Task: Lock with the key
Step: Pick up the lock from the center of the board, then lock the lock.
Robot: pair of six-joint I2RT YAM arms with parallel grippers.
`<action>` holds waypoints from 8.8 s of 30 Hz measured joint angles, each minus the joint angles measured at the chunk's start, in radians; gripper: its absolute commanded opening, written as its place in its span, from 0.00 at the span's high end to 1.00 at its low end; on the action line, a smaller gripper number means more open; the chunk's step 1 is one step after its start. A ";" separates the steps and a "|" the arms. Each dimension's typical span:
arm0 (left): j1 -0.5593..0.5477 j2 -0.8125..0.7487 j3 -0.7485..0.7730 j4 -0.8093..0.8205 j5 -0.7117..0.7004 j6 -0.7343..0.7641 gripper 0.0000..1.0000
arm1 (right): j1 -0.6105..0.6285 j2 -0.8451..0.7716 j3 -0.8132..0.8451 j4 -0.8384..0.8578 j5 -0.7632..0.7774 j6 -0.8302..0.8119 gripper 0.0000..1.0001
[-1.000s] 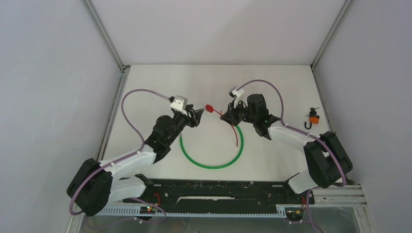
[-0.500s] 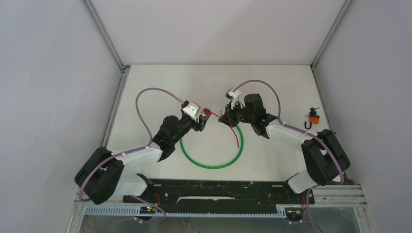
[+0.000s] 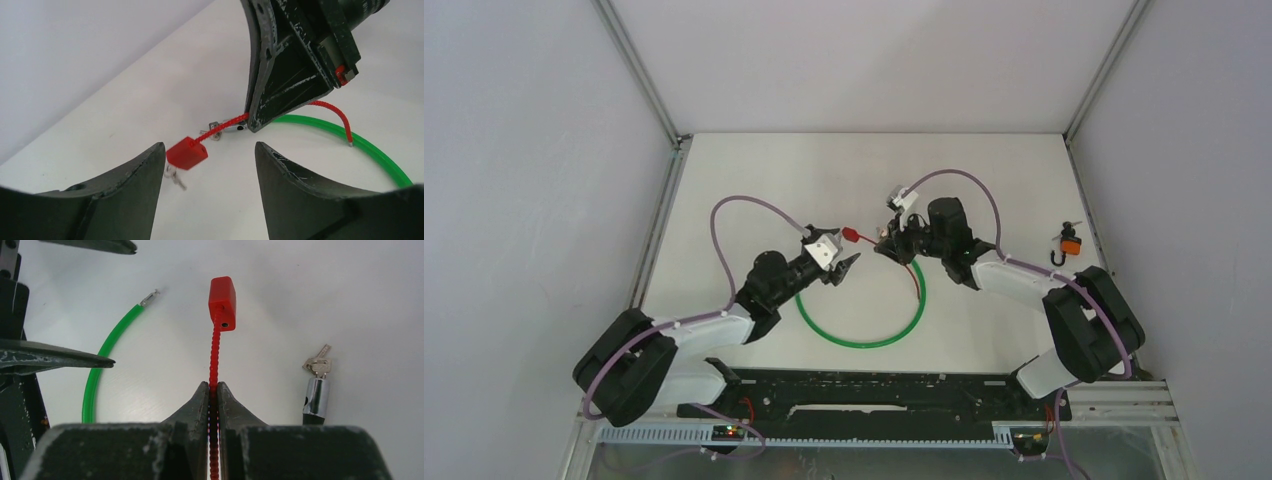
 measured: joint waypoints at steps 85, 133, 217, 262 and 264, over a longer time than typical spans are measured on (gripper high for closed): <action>-0.070 0.056 0.224 -0.578 0.308 0.123 1.00 | -0.076 -0.208 -0.105 -0.188 -0.462 -0.324 0.53; -0.056 -0.021 0.109 -0.294 0.262 0.064 0.01 | 0.305 -0.520 -0.105 -0.328 0.750 -0.587 1.00; -0.032 -0.031 0.173 -0.395 0.233 0.006 1.00 | 0.481 -0.604 -0.065 -0.480 0.854 -0.793 0.66; -0.032 -0.036 0.172 -0.431 0.208 0.021 1.00 | 0.286 -0.483 -0.065 -0.369 0.828 -0.714 1.00; -0.032 -0.036 0.171 -0.419 0.210 0.020 1.00 | 0.281 -0.484 -0.065 -0.349 0.819 -0.694 1.00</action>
